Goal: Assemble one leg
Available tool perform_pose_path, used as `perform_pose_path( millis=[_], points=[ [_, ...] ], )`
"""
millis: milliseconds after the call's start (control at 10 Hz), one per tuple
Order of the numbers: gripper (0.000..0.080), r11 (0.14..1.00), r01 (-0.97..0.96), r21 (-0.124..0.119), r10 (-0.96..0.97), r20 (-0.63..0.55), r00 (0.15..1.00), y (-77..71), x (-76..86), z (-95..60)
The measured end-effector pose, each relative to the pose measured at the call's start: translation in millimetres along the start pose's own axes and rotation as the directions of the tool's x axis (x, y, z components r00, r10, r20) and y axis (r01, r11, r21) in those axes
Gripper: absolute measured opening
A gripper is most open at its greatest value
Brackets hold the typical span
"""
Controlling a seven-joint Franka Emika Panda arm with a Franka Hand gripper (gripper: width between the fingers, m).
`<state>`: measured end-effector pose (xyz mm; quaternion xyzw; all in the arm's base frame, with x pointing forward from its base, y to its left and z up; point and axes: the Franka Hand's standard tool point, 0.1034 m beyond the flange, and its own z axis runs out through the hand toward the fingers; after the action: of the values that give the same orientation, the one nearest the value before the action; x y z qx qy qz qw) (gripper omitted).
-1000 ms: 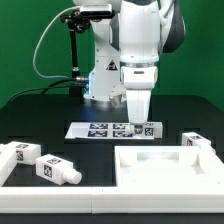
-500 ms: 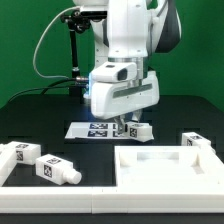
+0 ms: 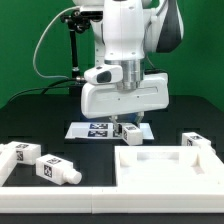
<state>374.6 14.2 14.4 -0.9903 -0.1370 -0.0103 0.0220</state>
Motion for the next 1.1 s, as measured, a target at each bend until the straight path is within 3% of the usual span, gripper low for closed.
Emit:
perform_pose_path(
  millis=[200,500,600,700,800,1000,1100],
  points=[
    [0.0285,0.983,-0.186,0.002,0.186,0.002,0.983,-5.6,1.4,0.9],
    [0.0295,0.984,-0.175,0.019,0.174,0.044,0.984,-7.5,-1.5,1.3],
    [0.0469,0.982,-0.183,0.040,0.178,0.092,0.980,-9.8,-2.5,-2.6],
    [0.0601,0.977,-0.196,0.082,0.177,0.201,0.964,-14.7,-0.4,-12.2],
    [0.0601,0.974,-0.199,0.106,0.158,0.310,0.937,-14.2,7.8,-23.2],
    [0.0638,0.974,-0.191,0.121,0.114,0.467,0.877,-4.2,45.2,-36.5],
    [0.0638,0.972,-0.210,0.109,0.126,0.511,0.850,-12.7,47.1,-36.1]
  ],
)
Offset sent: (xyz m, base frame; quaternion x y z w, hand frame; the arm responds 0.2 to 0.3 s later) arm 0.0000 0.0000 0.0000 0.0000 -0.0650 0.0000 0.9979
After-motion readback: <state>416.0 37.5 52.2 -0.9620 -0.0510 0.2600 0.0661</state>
